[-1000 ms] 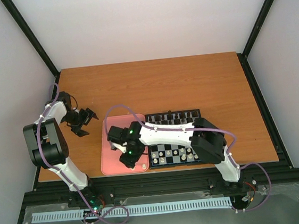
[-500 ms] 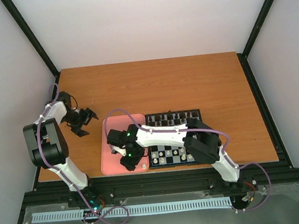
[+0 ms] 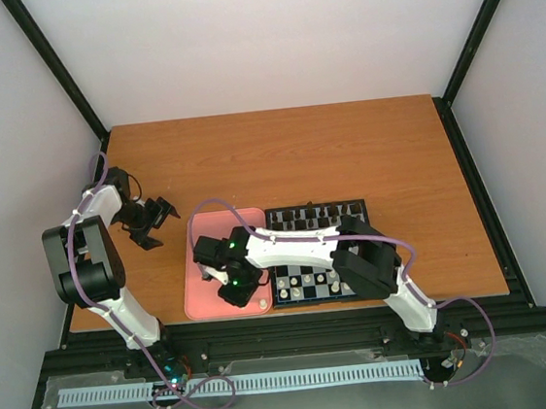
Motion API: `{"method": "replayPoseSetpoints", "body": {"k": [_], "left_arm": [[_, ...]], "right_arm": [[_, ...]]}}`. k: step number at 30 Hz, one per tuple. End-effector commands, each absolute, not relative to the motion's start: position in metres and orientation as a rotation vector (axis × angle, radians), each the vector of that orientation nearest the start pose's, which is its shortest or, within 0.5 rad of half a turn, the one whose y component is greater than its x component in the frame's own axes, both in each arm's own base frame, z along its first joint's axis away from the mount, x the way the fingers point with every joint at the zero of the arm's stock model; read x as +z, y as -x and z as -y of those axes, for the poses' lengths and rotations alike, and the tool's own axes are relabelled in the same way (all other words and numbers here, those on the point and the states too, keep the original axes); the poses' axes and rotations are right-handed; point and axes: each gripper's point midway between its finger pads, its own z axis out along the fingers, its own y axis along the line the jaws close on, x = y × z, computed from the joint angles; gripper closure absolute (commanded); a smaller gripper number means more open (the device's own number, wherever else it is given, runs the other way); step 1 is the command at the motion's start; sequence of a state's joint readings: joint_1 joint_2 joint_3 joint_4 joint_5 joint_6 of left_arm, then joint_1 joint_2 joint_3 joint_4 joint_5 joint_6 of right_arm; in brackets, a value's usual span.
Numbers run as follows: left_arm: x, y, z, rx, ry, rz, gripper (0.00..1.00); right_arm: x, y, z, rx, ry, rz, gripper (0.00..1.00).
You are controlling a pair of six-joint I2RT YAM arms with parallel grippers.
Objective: Set up the chess pieces on the board
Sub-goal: Pick up the chess piece from the storage box, then place the chess piece on the chessboard.
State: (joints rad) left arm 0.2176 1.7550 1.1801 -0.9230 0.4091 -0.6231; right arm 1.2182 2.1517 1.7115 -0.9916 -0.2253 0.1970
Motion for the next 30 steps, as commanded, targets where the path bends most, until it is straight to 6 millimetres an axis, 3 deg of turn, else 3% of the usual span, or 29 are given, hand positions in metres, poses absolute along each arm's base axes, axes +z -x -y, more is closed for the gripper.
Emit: {"method": "replayPoseSetpoints", "body": {"k": [1, 7, 14, 17, 20, 25, 30], "left_arm": [[0.065, -0.334, -0.003, -0.661, 1.192, -2.818, 0.00], [0.064, -0.334, -0.002, -0.663, 1.191, -2.819, 0.00], [0.066, -0.335, -0.002, -0.663, 1.190, -2.818, 0.00], [0.067, -0.335, -0.002, -0.666, 1.189, -2.814, 0.00], [0.067, -0.336, -0.002, -0.669, 1.191, -2.813, 0.00], [0.067, -0.335, -0.002, -0.667, 1.189, -2.813, 0.00], [0.065, -0.336, -0.002, -0.668, 1.194, -2.816, 0.00]], "right_arm": [[0.040, -0.117, -0.433, 0.411, 1.586, -2.747, 0.88], [0.050, -0.126, -0.432, 0.366, 1.552, -2.716, 0.97], [0.098, -0.162, -0.421, 0.337, 1.337, -2.675, 0.97], [0.125, -0.178, -0.399, 0.325, 1.211, -2.677, 0.97], [0.135, -0.182, -0.371, 0.309, 1.129, -2.711, 0.97], [0.126, -0.162, -0.317, 0.276, 1.056, -2.841, 0.97], [0.118, -0.138, -0.283, 0.303, 1.034, -2.925, 0.97]]}}
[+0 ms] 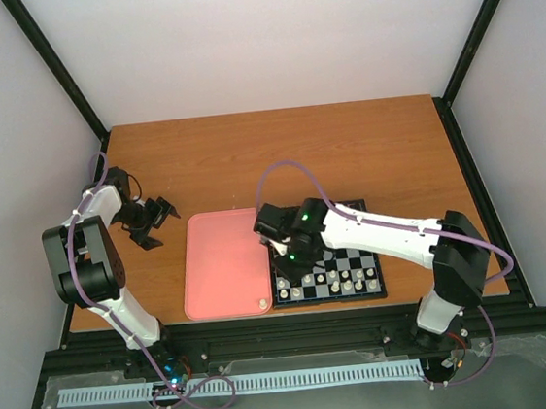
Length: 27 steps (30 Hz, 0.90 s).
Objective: Set up the chess pieces on the board
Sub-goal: Place the chess piece on the chessboard.
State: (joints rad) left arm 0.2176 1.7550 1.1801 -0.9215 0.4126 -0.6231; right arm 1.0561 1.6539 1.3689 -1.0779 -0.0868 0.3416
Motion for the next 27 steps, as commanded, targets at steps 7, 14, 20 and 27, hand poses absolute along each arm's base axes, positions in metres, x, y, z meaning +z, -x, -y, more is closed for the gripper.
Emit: {"method": "replayPoseSetpoints", "body": {"k": [7, 14, 20, 27], "left_arm": [[0.063, -0.337, -0.003, -0.661, 1.198, -2.820, 0.00], [0.063, -0.337, -0.004, -0.656, 1.197, -2.823, 0.00], [0.065, -0.337, -0.004, -0.652, 1.190, -2.824, 0.00], [0.064, -0.338, -0.004, -0.653, 1.190, -2.824, 0.00]], "right_arm": [[0.100, -0.128, -0.262, 0.283, 0.973, -2.984, 0.97], [0.080, -0.131, -0.264, 0.307, 0.992, -3.001, 0.97], [0.071, -0.134, -0.266, 0.326, 0.996, -3.013, 0.97], [0.062, -0.131, -0.261, 0.308, 1.000, -3.037, 0.97]]}}
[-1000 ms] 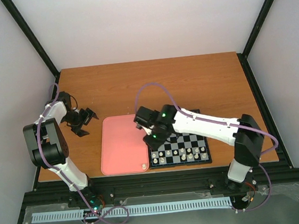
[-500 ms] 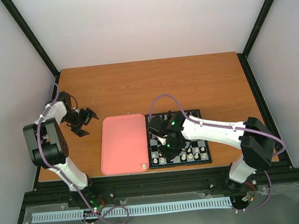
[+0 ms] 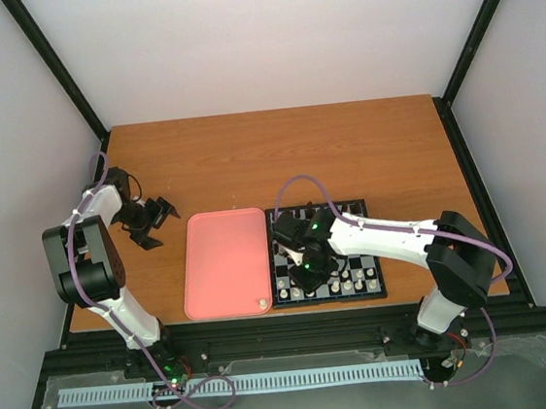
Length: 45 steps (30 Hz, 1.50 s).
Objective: Set up the chess pieces on the board
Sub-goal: Place the chess piece on the chessboard.
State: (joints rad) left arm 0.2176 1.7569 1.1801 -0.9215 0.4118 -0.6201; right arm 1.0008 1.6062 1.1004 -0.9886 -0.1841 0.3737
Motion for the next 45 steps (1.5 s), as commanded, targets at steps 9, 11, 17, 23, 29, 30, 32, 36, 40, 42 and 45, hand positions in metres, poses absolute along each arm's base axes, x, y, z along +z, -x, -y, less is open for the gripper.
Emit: {"method": "replayPoseSetpoints", "body": {"k": [9, 11, 17, 23, 29, 30, 32, 36, 40, 42, 45], "left_arm": [[0.065, -0.337, -0.004, -0.652, 1.191, -2.826, 0.00], [0.065, -0.336, -0.004, -0.653, 1.190, -2.827, 0.00], [0.065, -0.336, -0.004, -0.652, 1.189, -2.826, 0.00], [0.064, -0.337, -0.004, -0.654, 1.190, -2.826, 0.00], [0.064, -0.336, -0.004, -0.653, 1.190, -2.827, 0.00], [0.064, -0.336, -0.004, -0.653, 1.187, -2.827, 0.00], [0.064, -0.336, -0.004, -0.652, 1.187, -2.826, 0.00], [0.064, -0.336, -0.004, -0.651, 1.191, -2.827, 0.00], [0.064, -0.336, -0.004, -0.653, 1.190, -2.827, 0.00], [0.063, -0.336, -0.003, -0.655, 1.190, -2.828, 0.00], [0.064, -0.336, -0.003, -0.654, 1.188, -2.825, 0.00]], "right_arm": [[0.056, -0.136, -0.262, 0.282, 0.994, -3.026, 0.97], [0.055, -0.137, -0.262, 0.270, 1.000, -3.022, 0.97], [0.051, -0.139, -0.257, 0.227, 0.985, -3.024, 0.97], [0.051, -0.142, -0.258, 0.226, 0.976, -3.015, 0.97], [0.053, -0.140, -0.262, 0.267, 0.975, -3.011, 0.91], [0.054, -0.140, -0.263, 0.270, 0.976, -3.010, 0.90], [0.054, -0.139, -0.262, 0.269, 0.978, -3.012, 0.88], [0.055, -0.137, -0.258, 0.267, 0.974, -3.015, 0.82], [0.068, -0.138, -0.261, 0.300, 0.961, -2.998, 0.78], [0.078, -0.140, -0.261, 0.310, 0.941, -2.979, 0.74], [0.097, -0.141, -0.266, 0.356, 0.925, -2.951, 0.70]]}}
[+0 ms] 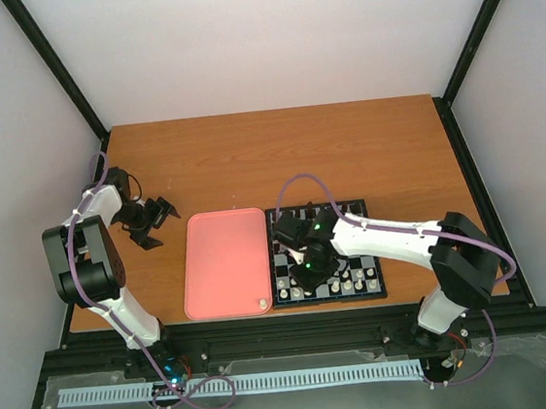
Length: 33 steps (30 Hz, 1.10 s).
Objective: Set up the chess pieces on the board
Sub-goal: Place the chess piece on the chessboard, then pick up the chess piece from the storage box.
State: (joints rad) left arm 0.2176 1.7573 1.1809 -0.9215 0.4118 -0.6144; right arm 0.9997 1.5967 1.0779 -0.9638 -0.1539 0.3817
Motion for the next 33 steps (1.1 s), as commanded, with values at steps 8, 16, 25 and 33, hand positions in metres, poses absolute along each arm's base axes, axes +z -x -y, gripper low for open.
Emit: {"method": "replayPoseSetpoints", "body": {"k": [8, 16, 25, 33], "left_arm": [[0.065, -0.337, -0.004, -0.654, 1.188, -2.822, 0.00], [0.065, -0.336, -0.004, -0.646, 1.186, -2.824, 0.00], [0.064, -0.333, -0.003, -0.653, 1.190, -2.824, 0.00], [0.064, -0.333, -0.002, -0.662, 1.194, -2.822, 0.00]], "right_arm": [[0.132, -0.143, -0.303, 0.412, 1.065, -2.853, 0.54], [0.114, -0.134, -0.371, 0.429, 1.311, -2.760, 0.37], [0.072, -0.113, -0.388, 0.387, 1.411, -2.831, 0.39], [0.058, -0.113, -0.383, 0.330, 1.400, -2.880, 0.48]]}}
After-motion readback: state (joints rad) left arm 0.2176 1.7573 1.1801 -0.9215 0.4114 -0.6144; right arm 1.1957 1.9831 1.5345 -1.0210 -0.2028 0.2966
